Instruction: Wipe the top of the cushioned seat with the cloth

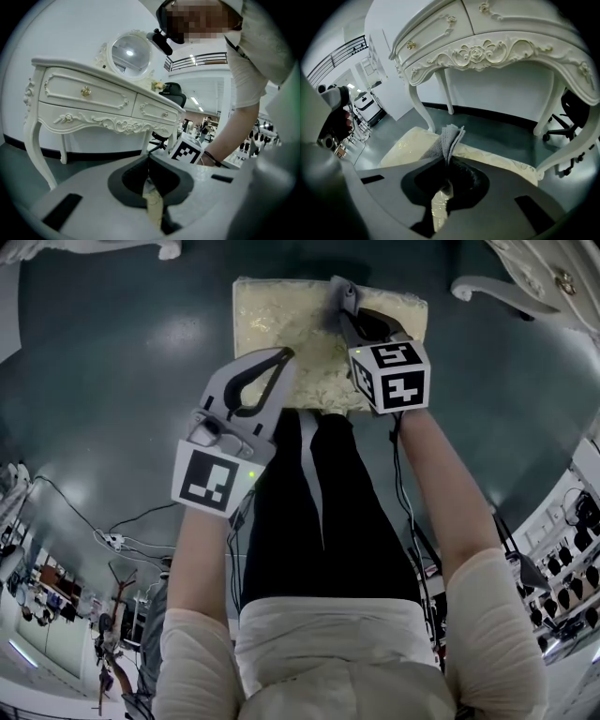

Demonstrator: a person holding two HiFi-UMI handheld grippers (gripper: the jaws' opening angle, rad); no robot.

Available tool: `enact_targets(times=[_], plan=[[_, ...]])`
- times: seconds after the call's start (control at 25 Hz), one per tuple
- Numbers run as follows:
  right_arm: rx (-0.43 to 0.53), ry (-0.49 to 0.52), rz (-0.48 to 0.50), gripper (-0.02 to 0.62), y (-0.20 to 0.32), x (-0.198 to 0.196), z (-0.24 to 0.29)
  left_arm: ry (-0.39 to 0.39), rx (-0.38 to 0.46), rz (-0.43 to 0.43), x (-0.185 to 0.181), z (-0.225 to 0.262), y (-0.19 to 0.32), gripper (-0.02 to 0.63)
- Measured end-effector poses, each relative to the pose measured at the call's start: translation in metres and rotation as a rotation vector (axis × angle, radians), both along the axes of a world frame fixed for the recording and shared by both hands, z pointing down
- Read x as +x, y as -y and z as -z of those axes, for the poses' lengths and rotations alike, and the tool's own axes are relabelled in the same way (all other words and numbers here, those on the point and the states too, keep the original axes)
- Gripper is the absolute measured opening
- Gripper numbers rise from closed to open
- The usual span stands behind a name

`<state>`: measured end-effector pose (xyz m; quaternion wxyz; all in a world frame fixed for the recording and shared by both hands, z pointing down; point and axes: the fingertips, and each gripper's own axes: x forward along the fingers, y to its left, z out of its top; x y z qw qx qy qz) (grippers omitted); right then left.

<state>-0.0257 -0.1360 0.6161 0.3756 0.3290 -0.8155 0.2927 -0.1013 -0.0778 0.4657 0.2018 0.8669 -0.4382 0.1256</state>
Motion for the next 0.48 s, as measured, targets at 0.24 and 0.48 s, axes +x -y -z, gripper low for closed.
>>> enact_targets(times=[0.24,0.48], plan=[[0.002,-0.004,-0.028,0.026,0.000,0.036,0.003,-0.005,-0.001,-0.017,0.029,0.002,0.000,0.003],[0.001,-0.008,-0.059,0.026,0.002,0.071,-0.003,0.006,-0.031,-0.054,0.055,-0.010,-0.007,0.003]])
